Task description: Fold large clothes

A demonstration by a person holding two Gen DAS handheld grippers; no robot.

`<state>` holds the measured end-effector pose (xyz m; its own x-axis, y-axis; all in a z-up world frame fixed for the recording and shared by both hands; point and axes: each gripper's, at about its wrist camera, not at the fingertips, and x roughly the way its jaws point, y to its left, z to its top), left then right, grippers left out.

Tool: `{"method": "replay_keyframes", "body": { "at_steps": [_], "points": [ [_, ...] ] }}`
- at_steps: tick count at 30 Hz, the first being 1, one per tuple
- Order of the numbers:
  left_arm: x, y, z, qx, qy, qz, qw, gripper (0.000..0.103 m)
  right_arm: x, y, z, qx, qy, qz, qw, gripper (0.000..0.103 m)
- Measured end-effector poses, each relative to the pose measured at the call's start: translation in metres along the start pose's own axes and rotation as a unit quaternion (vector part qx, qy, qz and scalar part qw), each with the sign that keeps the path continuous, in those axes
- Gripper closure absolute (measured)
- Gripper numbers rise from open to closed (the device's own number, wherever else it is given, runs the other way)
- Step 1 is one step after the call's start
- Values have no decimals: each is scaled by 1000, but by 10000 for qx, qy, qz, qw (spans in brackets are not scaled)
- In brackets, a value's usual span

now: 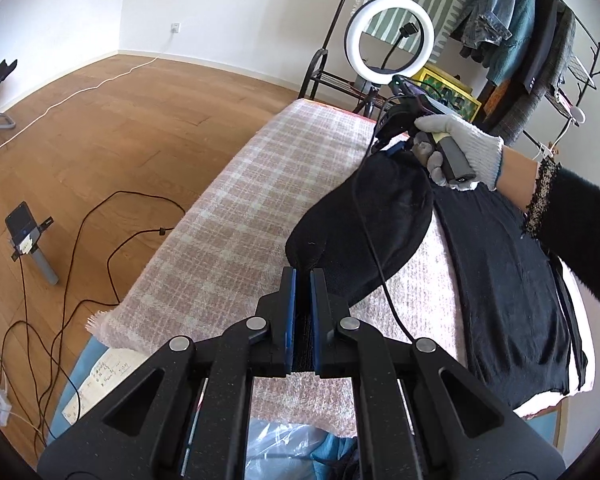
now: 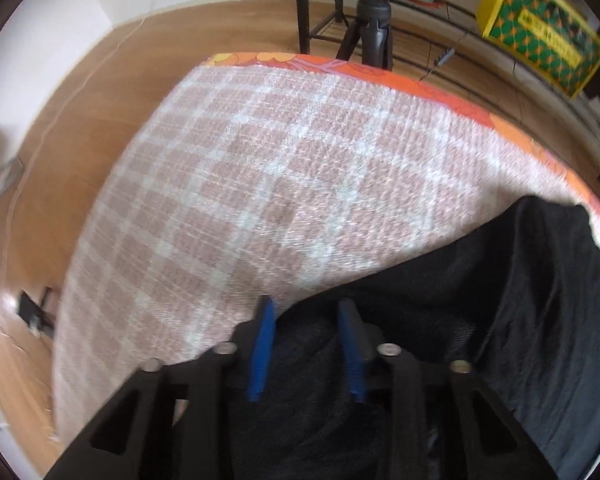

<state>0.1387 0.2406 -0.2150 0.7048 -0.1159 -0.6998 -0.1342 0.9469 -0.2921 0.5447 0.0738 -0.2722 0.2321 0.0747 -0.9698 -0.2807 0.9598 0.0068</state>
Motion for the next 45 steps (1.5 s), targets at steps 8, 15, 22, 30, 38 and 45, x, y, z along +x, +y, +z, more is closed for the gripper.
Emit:
{"method": "replay_keyframes", "body": {
  "at_steps": [8,15,22,30,38,45],
  "points": [
    [-9,-16,-2,287,15,65,9996,99,-20,-38,-15,267,-236,798,9962,101],
    [-28,-48,1,747,-28,47,9972,99,-61,-84,-32,479,-629,1554,9847,102],
    [-44,-99,5,1346,-39,-66,9909,99,-88,-132,-57,500,-905,1725,9796,102],
    [-44,-155,1,1879,95,-57,9821,99,-105,-192,-84,610,-1125,1767,9759,102],
    [-39,-194,-19,2062,293,-253,9777,99,-100,-235,-100,704,-1198,1783,9741,102],
    [-24,-224,-54,2407,794,-517,9660,99,-81,-254,-108,749,-1196,1887,9718,102]
  ]
}}
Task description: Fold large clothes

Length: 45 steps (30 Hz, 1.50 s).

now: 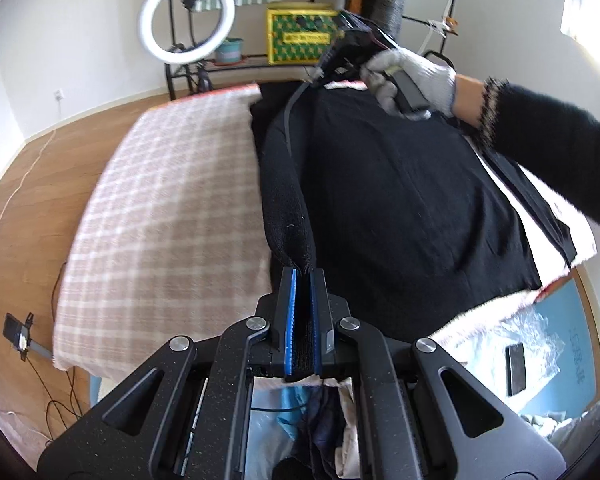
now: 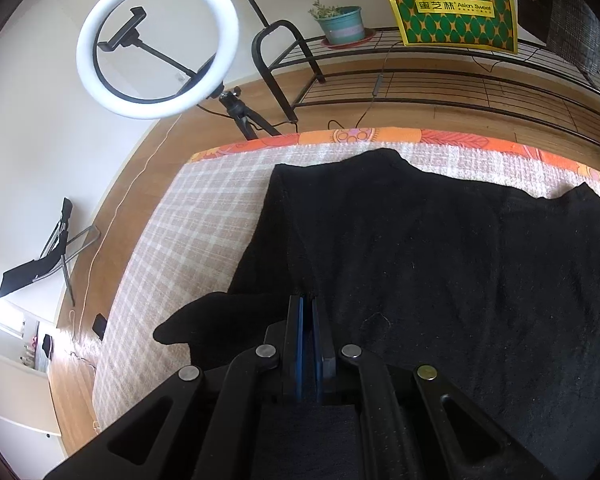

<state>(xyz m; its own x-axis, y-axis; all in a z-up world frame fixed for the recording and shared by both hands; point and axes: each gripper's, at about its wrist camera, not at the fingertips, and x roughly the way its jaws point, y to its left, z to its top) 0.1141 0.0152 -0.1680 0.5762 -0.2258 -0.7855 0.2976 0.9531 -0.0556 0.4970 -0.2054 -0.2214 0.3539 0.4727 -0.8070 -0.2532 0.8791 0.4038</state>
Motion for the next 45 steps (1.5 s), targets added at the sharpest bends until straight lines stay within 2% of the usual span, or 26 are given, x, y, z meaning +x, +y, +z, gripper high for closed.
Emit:
{"method": "replay_keyframes", "body": {
  "at_steps": [4,6,7,8,9,11,14,17,21,22,24,28,29,31,33,35,41,45],
  "points": [
    [14,-28,-9,296,244,-133,9992,99,11,-9,-4,16,12,-45,10000,101],
    [20,-37,-12,436,341,-168,9983,99,17,-11,-7,11,88,-50,9999,96],
    [22,-41,-16,484,376,-219,9979,99,17,-13,-9,29,111,-42,9999,91],
    [22,-45,-18,524,382,-239,9976,99,16,-14,-10,42,110,-63,9999,77],
    [21,-48,-18,568,380,-256,9973,98,9,-16,-12,60,53,-20,10000,72],
    [20,-54,-19,694,353,-275,9966,98,-6,-19,-17,64,-60,156,9998,70],
    [18,-58,-23,754,325,-351,9960,98,-50,-20,-31,79,-302,612,9976,69],
    [14,-60,-26,747,279,-332,9963,98,-113,-16,-54,-55,-667,1270,9896,69],
    [8,-56,-27,639,285,-367,9969,98,-201,-5,-100,-420,-1052,2188,9692,64],
    [5,-55,-28,605,263,-382,9971,98,-222,-3,-114,-496,-1161,2309,9647,61],
    [-2,-49,-29,438,174,-475,9978,98,-256,6,-138,-676,-1267,2444,9590,57],
    [-1,-21,-35,-251,171,-520,9982,98,-300,16,-181,-1090,-1470,2286,9562,56],
    [3,-13,-38,-468,219,-587,9969,98,-303,20,-186,-1165,-1502,2204,9567,53],
    [12,1,-45,-919,309,-674,9930,97,-299,26,-193,-1315,-1551,1928,9599,48],
    [24,11,-51,-1308,398,-716,9880,89,-286,31,-190,-1439,-1483,1827,9612,47],
    [34,17,-53,-1526,401,-690,9851,72,-262,38,-183,-1493,-1356,1798,9628,47],
    [61,16,-58,-1604,495,-568,9842,72,-168,62,-149,-1397,-988,1450,9745,47],
    [76,19,-61,-1841,586,-699,9787,72,-102,79,-118,-1334,-677,1163,9819,46]
  ]
}}
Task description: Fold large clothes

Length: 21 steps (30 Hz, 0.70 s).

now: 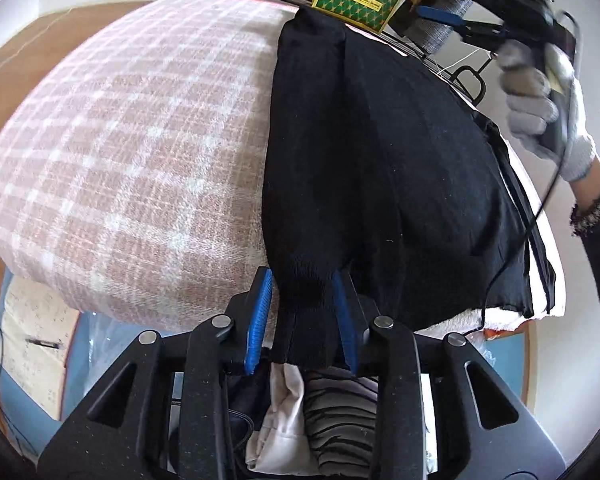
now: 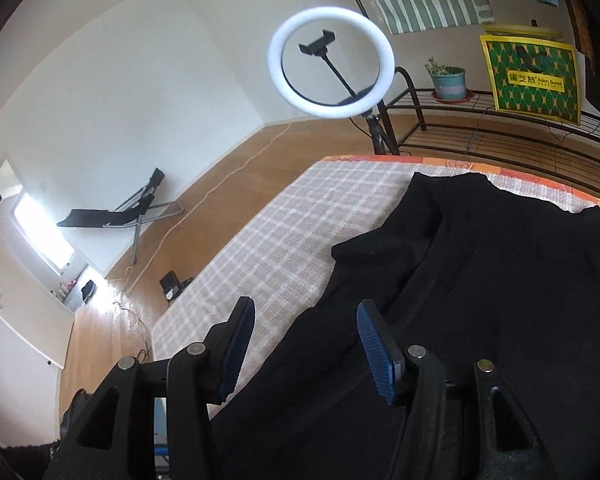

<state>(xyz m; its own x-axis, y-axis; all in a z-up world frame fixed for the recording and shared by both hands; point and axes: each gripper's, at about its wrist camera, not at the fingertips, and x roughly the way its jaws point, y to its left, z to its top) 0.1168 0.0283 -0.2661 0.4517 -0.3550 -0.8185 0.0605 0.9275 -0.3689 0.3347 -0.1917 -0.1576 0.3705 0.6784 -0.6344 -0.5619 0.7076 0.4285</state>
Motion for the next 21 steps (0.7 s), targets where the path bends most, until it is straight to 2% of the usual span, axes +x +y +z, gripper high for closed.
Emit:
{"method": "replay_keyframes", "body": {
  "at_steps": [2,7,13,15,21],
  "points": [
    [5,-1,0,24,17,-7,10000,72,28,-7,12,203,191,-31,9996,38],
    [12,-5,-1,83,24,13,10000,72,83,-30,42,883,408,-270,9949,38],
    [12,-4,-1,127,-10,1,9999,72,128,-51,59,1692,832,-848,9784,39],
    [11,-3,-1,89,-10,-43,10000,72,141,-54,63,1857,986,-987,9727,43],
    [7,2,-3,32,-34,-75,10000,72,173,-55,65,2023,1454,-1317,9595,68]
  ]
}}
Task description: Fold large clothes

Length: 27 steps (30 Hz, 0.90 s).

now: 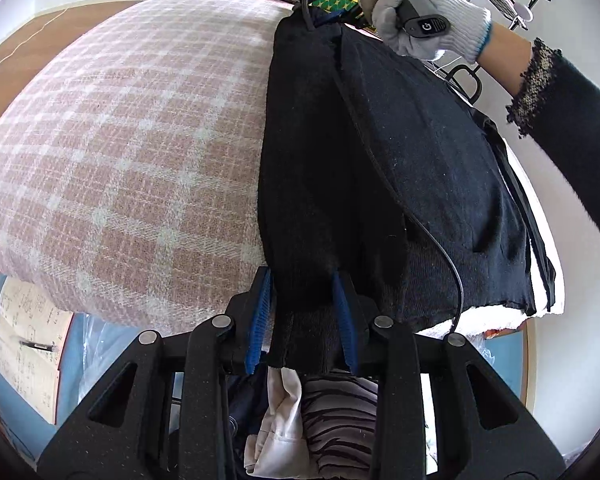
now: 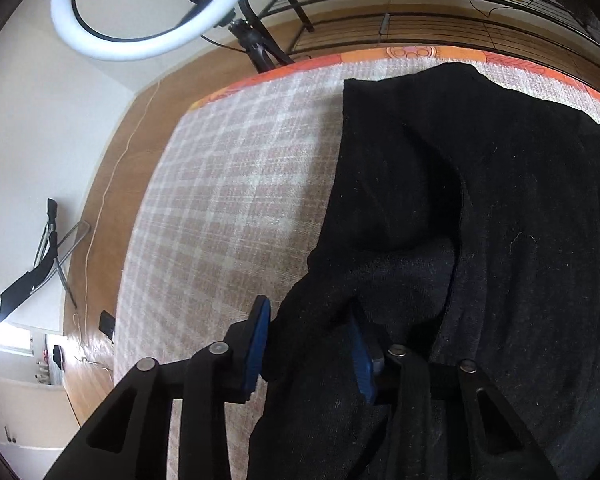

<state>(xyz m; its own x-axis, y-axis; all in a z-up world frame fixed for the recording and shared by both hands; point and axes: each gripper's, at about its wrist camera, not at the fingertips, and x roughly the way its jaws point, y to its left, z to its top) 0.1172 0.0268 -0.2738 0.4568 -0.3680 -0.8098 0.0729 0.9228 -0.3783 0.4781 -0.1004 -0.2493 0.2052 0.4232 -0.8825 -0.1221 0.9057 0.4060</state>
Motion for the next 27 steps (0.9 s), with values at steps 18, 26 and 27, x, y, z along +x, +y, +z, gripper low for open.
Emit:
{"method": "replay_keyframes", "body": {
  "at_steps": [18,26,27],
  "points": [
    [-6,11,-4,-228,-8,-71,9997,72,33,8,38,-34,-326,242,9992,101],
    [3,7,-1,-423,-28,-86,9991,72,-14,-4,20,-59,-507,1332,9898,60],
    [3,5,-2,-416,-50,-89,9991,72,-29,-6,15,-74,-558,1507,9870,60]
  ]
}}
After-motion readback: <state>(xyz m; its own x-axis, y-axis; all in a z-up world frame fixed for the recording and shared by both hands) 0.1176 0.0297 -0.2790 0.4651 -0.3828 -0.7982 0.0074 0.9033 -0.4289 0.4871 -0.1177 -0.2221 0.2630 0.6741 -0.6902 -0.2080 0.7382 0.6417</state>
